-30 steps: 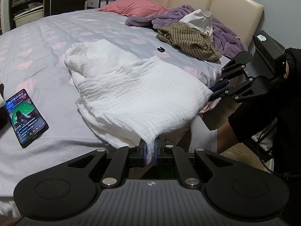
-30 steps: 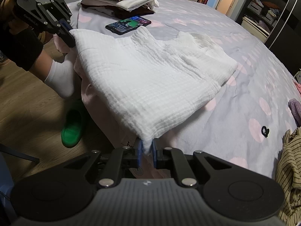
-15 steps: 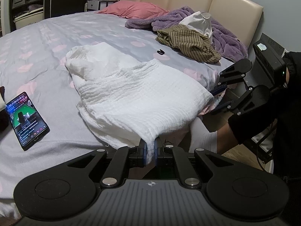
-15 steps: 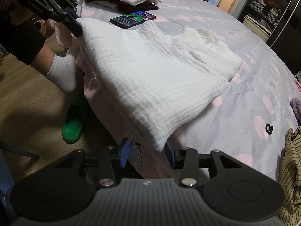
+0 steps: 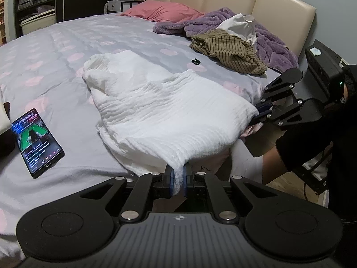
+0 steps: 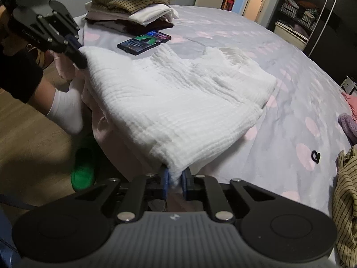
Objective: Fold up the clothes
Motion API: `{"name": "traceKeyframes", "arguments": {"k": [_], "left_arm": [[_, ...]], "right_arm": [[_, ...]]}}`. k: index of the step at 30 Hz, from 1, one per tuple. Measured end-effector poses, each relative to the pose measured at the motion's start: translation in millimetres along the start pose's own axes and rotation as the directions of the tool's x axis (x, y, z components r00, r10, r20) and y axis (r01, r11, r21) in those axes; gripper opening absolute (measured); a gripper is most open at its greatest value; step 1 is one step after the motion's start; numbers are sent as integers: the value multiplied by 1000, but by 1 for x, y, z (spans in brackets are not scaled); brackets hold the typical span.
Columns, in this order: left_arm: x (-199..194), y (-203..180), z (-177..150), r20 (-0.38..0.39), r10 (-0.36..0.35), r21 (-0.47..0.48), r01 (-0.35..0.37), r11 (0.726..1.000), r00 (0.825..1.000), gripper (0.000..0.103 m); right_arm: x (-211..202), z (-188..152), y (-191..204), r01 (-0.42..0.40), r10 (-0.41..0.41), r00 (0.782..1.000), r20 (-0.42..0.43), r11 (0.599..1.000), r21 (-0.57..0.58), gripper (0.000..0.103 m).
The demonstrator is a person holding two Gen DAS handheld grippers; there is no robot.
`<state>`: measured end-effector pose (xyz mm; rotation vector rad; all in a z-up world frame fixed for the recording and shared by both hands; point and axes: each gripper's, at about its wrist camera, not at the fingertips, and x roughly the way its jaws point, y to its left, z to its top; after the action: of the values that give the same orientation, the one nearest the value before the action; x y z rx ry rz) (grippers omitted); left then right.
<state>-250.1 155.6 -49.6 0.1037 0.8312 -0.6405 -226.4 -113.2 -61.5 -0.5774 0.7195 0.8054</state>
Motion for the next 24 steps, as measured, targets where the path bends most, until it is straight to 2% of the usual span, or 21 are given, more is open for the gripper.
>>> {"name": "traceKeyframes", "arguments": {"k": [14, 20, 24], "left_arm": [[7, 3, -3, -20, 22, -19, -23, 1000, 1000, 6], [8, 4, -5, -22, 26, -24, -27, 999, 999, 6], [7, 3, -5, -23, 25, -18, -26, 1000, 999, 6]], "right_arm": [[-2, 4, -2, -14, 14, 1000, -1, 1000, 18, 12], [-7, 5, -3, 15, -16, 998, 66, 1000, 27, 12], [-9, 6, -4, -1, -2, 998, 66, 999, 47, 12]]}}
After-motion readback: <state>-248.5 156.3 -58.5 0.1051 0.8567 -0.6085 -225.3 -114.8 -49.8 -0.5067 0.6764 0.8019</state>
